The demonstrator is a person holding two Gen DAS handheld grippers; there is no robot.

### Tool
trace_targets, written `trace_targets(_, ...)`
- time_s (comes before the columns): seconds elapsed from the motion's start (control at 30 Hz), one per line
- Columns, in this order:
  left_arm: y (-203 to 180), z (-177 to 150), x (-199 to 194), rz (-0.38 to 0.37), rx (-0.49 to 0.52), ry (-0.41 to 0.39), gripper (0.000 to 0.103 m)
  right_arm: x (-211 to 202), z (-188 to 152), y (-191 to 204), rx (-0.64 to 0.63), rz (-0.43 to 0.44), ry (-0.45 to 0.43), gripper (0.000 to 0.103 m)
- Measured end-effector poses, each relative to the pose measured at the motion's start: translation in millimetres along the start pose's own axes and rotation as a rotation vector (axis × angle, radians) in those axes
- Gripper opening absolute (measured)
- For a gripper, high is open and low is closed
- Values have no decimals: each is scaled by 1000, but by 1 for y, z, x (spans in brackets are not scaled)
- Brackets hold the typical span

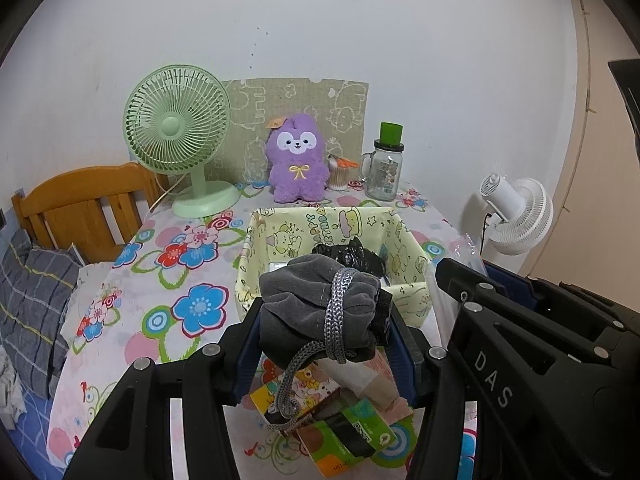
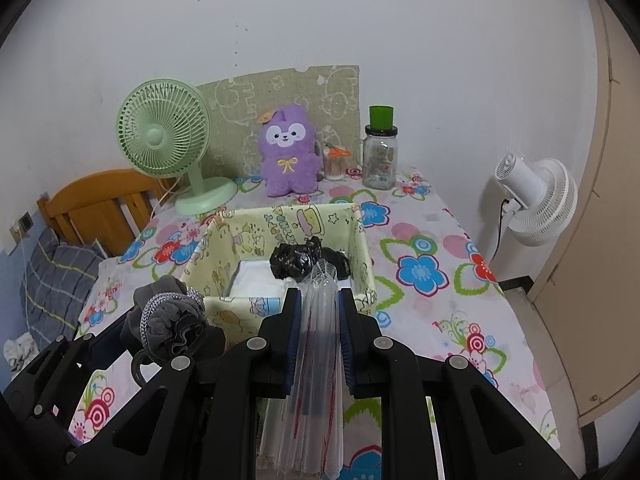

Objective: Organize soft objects
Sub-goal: 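Carry the grey pouch and clear zip bag together over the fabric box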

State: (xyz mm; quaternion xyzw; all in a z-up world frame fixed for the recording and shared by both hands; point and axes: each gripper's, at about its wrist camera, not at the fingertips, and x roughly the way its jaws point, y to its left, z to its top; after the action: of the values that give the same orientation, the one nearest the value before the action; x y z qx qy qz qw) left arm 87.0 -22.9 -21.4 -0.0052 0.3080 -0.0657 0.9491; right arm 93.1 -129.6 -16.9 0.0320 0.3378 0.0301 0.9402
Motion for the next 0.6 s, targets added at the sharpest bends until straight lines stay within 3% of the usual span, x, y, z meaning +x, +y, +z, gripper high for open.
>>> trace_targets(0.6,8,25,28,24,0,-15,57,31,30,5,-16,9,-18,21)
